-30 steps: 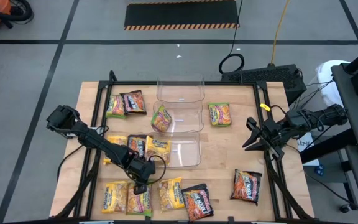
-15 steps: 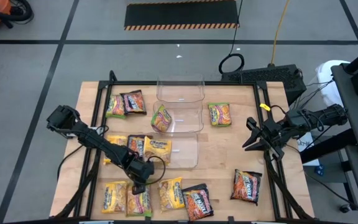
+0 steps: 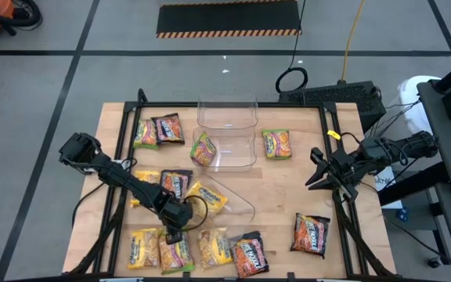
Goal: Sort Maruchan noodles
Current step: Put the green noodle pack into the center transparent bin
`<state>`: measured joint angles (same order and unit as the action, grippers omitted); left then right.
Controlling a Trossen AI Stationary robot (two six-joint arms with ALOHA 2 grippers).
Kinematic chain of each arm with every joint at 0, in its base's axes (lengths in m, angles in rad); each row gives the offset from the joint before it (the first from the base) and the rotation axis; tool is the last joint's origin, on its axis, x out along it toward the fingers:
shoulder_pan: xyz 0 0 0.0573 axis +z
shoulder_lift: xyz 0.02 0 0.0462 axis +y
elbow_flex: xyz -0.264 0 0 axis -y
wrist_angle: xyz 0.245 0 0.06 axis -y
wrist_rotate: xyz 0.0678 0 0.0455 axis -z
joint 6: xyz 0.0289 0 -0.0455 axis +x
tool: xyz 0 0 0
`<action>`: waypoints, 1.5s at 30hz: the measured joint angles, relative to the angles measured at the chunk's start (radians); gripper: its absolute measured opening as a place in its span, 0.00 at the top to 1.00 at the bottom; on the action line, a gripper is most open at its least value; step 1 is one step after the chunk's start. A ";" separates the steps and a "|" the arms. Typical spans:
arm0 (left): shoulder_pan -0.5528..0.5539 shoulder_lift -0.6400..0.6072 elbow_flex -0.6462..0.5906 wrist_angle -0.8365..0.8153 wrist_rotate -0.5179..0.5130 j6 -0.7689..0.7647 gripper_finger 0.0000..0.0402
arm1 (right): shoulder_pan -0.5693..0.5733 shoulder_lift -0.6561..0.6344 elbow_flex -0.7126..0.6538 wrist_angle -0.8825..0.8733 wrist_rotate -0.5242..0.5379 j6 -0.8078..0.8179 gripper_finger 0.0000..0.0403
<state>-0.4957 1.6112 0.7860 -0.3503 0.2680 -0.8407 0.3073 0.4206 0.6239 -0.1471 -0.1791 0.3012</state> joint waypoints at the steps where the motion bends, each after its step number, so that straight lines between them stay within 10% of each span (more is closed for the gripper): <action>1: 0.000 0.000 0.000 0.000 0.000 -0.005 0.99 | 0.000 0.000 0.000 0.000 0.000 0.000 0.87; 30: 0.001 0.000 0.081 -0.011 -0.007 -0.057 1.00 | 0.000 0.000 0.000 0.000 -0.001 -0.011 0.87; 45: -0.013 0.000 0.289 -0.388 -0.006 -0.017 1.00 | 0.000 0.000 0.000 0.000 -0.001 -0.034 0.87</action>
<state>-0.5086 1.6109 1.0753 -0.7379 0.2623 -0.8577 0.3073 0.4206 0.6239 -0.1474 -0.1802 0.2672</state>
